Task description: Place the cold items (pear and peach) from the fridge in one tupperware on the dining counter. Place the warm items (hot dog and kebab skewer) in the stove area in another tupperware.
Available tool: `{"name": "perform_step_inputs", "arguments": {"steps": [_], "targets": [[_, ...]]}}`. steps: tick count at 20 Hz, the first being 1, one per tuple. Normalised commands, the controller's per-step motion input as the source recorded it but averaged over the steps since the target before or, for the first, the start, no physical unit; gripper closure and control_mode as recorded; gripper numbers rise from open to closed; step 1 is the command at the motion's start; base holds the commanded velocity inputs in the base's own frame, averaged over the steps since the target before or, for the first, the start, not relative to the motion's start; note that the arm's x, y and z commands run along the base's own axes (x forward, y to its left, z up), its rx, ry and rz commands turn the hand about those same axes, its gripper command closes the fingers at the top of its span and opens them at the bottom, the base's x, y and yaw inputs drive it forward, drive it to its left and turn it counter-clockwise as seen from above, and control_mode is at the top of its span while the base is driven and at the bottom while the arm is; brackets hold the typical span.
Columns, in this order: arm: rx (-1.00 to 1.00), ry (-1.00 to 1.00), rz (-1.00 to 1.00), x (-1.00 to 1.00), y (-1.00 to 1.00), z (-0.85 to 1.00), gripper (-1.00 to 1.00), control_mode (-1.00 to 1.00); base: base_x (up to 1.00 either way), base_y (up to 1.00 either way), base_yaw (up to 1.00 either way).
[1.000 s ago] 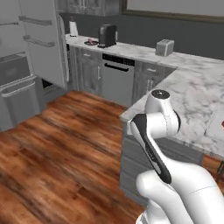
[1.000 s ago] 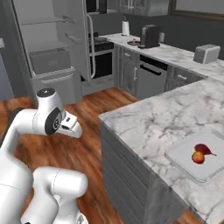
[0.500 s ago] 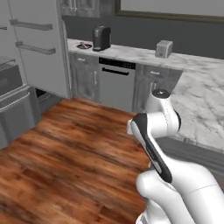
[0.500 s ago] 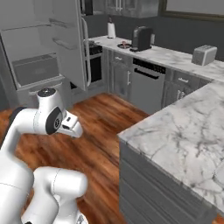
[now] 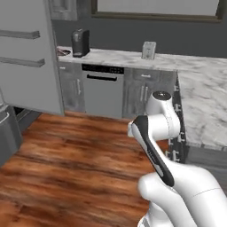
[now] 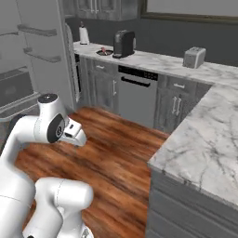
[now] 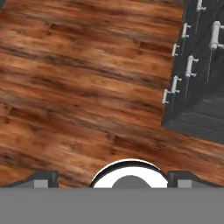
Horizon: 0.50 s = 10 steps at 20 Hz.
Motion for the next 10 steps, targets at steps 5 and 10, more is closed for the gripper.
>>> {"name": "perform_step_inputs", "arguments": {"steps": [5,10], "targets": [[0.0,0.0,0.0,0.0,0.0,0.0,-1.0,1.0,0.84,1.0,-0.46],[0.0,0.0,0.0,0.0,0.0,0.0,-1.0,1.0,0.89,1.0,-0.48]]}}
